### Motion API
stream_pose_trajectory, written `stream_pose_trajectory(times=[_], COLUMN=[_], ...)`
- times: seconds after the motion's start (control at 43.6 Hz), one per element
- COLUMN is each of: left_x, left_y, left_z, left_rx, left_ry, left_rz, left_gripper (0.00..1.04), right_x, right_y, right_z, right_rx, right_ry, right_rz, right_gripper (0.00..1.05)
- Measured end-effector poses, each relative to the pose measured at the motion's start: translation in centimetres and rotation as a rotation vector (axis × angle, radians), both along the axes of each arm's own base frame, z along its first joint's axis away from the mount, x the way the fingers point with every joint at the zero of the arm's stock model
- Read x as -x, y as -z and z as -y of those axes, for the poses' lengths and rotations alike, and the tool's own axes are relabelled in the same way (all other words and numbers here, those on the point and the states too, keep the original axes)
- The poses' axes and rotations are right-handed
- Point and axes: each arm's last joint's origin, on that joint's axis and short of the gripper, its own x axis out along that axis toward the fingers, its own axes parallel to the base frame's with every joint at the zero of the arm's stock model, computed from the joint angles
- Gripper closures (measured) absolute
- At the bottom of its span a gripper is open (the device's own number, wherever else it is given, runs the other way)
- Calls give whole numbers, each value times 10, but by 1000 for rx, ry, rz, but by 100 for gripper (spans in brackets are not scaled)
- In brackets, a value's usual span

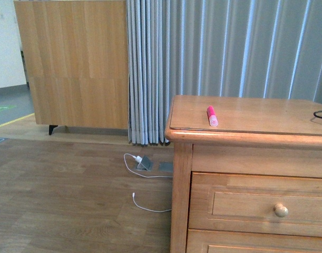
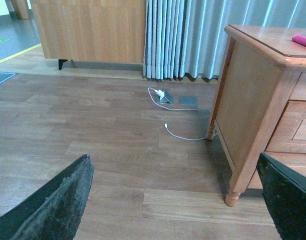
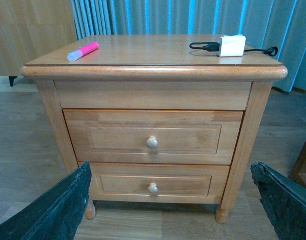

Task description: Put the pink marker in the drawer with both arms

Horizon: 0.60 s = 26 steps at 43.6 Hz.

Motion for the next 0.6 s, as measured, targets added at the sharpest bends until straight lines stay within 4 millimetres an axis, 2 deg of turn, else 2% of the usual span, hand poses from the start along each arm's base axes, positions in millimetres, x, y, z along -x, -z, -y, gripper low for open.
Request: stream_pose_trajectory(times=[0.596], left_x=[0], left_y=[0], left_z=[0], left_rx=[0], left_ry=[0], left_rz=[0], left_gripper=[6], right_x=[0], right_y=[0], right_z=[0], right_rx=[0], right_ry=[0], right_rz=[0], right_gripper=[8])
